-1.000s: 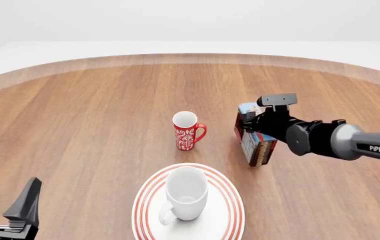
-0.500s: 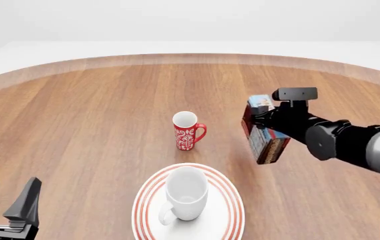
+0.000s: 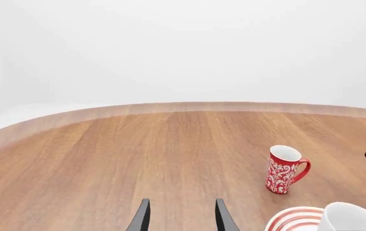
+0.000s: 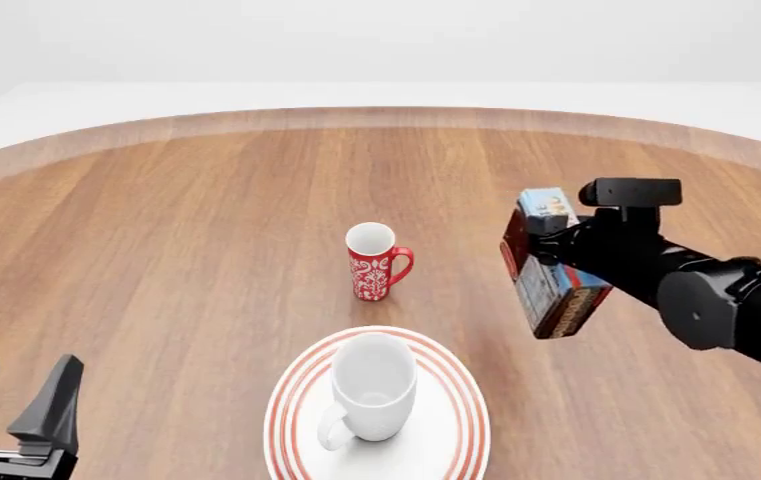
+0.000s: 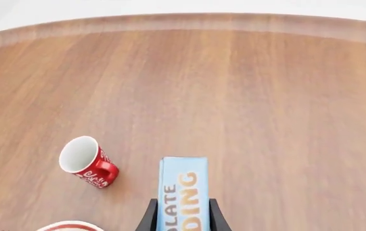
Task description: Pick up the white mug and put it on the plate, and put the chocolate pudding to the right of the plate.
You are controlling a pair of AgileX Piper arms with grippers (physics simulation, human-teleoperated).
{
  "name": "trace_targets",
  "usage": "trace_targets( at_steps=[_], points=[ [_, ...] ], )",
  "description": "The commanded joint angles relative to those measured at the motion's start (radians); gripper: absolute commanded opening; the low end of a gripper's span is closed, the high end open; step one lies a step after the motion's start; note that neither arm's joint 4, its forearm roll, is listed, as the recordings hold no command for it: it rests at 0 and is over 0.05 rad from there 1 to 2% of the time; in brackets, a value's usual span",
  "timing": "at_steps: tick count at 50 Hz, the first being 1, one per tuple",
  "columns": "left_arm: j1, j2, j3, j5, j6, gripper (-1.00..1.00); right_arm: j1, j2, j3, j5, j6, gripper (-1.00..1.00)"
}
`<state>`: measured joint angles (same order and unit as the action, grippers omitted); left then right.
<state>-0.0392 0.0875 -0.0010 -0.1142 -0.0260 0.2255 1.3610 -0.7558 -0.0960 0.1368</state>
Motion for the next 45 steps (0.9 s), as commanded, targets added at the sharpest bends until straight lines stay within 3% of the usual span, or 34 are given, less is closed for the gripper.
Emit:
trace_targets(
  at_steps=[1,45],
  points=[
    [-0.001,-0.004,0.0,0.004,0.005,1.0,-0.015,-0.082,0.051,0.021,0.021,-1.0],
    [-0.005,-0.014,0.0,0.011,0.014,1.0,-0.094,-0.293,0.238,0.08,0.024,-1.0]
  ],
)
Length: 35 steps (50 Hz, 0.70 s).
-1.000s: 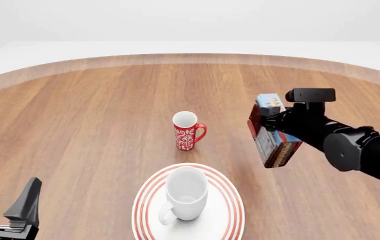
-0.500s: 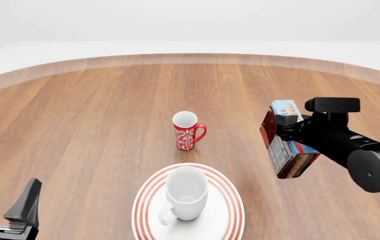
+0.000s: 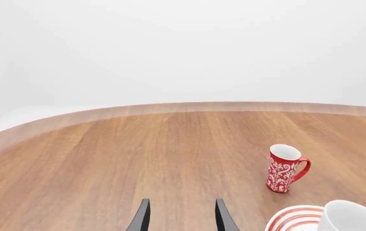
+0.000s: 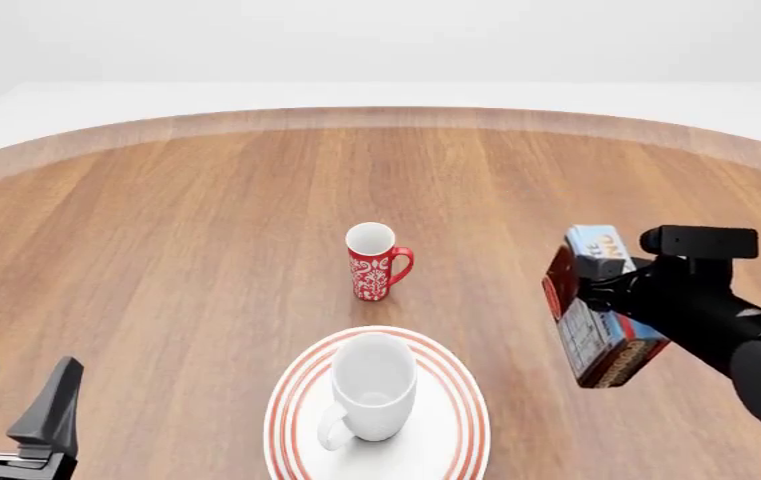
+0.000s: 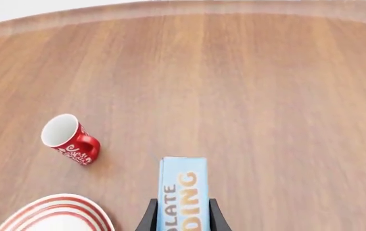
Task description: Pick up the white mug and put it on the plate, and put the chocolate pudding to the right of the plate.
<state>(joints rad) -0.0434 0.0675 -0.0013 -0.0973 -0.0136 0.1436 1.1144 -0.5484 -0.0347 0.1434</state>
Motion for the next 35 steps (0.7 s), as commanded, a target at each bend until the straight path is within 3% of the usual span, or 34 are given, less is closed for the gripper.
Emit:
trace_targets(
  at_steps=[1,35],
  points=[
    [-0.001,0.007,0.0,-0.008,0.001,1.0,-0.012,-0.052,0.033,0.021,0.016,-1.0],
    [-0.003,0.008,0.0,-0.009,0.003,1.0,-0.058,-0.142,0.162,0.046,0.011,-1.0]
  ],
)
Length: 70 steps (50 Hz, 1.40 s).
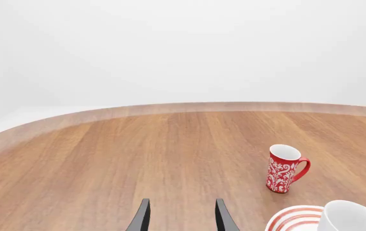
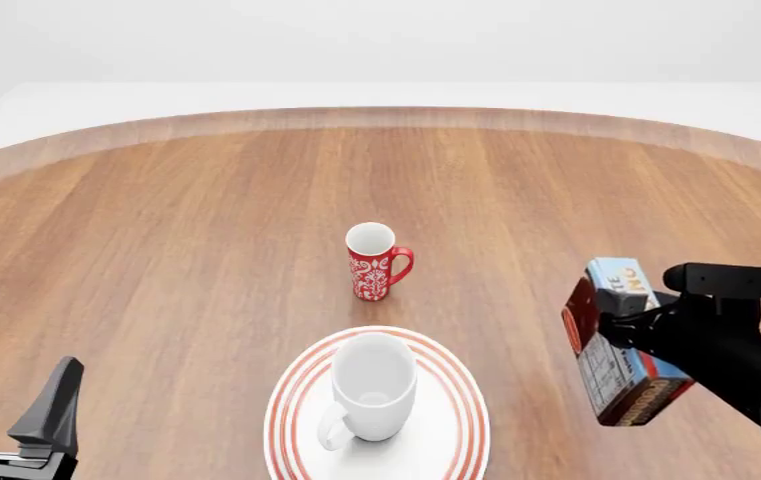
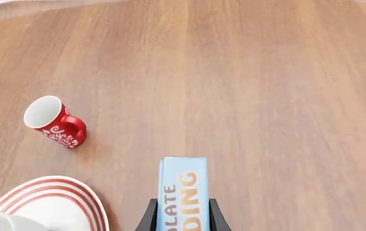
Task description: Pick up the white mug and put it on the plate, and put the chocolate pudding to the right of the plate.
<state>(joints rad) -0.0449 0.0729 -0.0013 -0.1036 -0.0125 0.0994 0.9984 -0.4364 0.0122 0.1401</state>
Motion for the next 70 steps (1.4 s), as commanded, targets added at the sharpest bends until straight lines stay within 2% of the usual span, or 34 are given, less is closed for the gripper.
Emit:
trace_targets(
  at_steps=[1,27,60,70],
  points=[
    [-0.001,0.002,0.0,-0.003,0.002,1.0,-0.014,-0.023,0.056,-0.005,0.013,-1.0],
    [-0.003,-0.002,0.0,0.0,0.005,1.0,-0.019,-0.047,0.126,-0.009,0.006,-1.0],
    [-0.002,-0.006,0.0,0.005,0.005,1.0,-0.012,0.116,0.201,-0.169,-0.012,-1.0],
    [-0.002,-0.001,0.0,-0.001,0.004,1.0,-0.014,0.135,0.205,-0.183,-0.015,-1.0]
  ],
)
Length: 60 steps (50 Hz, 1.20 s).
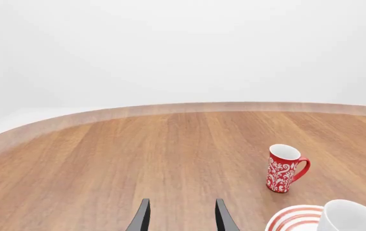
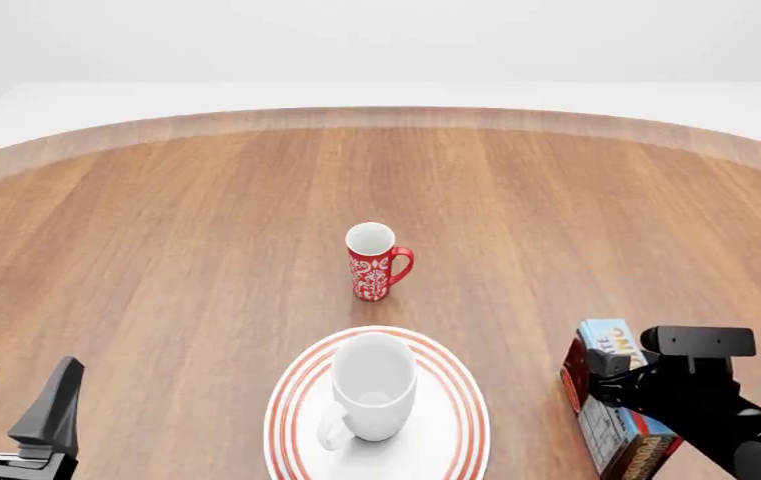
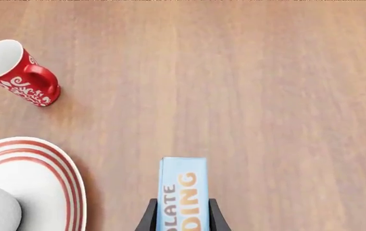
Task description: Pick up the white mug and put it on the plate, and put the chocolate pudding to the right of the plate.
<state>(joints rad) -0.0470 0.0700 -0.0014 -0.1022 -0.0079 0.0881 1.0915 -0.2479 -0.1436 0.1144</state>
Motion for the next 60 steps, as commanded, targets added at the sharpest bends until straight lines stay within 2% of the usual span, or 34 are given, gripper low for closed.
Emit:
trace_targets(
  at_steps=[1,18,19,34,42,60],
  points=[
    [0.0,-0.001,0.0,0.001,0.0,1.0,-0.003,0.047,0.019,-0.032,0.009,-1.0],
    [0.0,0.004,0.0,-0.004,0.0,1.0,0.0,0.074,0.031,-0.056,0.012,-1.0],
    [0.0,-0.001,0.0,0.001,0.0,1.0,0.002,0.077,0.031,-0.056,0.014,1.0],
    [-0.001,-0.005,0.0,0.004,0.001,1.0,0.005,0.022,0.014,0.0,0.027,1.0],
    [-0.001,-0.013,0.0,0.013,0.002,1.0,-0.009,-0.097,-0.035,0.11,0.022,1.0],
    [-0.001,-0.01,0.0,0.009,0.003,1.0,-0.019,-0.251,-0.145,0.271,0.031,1.0]
  ],
)
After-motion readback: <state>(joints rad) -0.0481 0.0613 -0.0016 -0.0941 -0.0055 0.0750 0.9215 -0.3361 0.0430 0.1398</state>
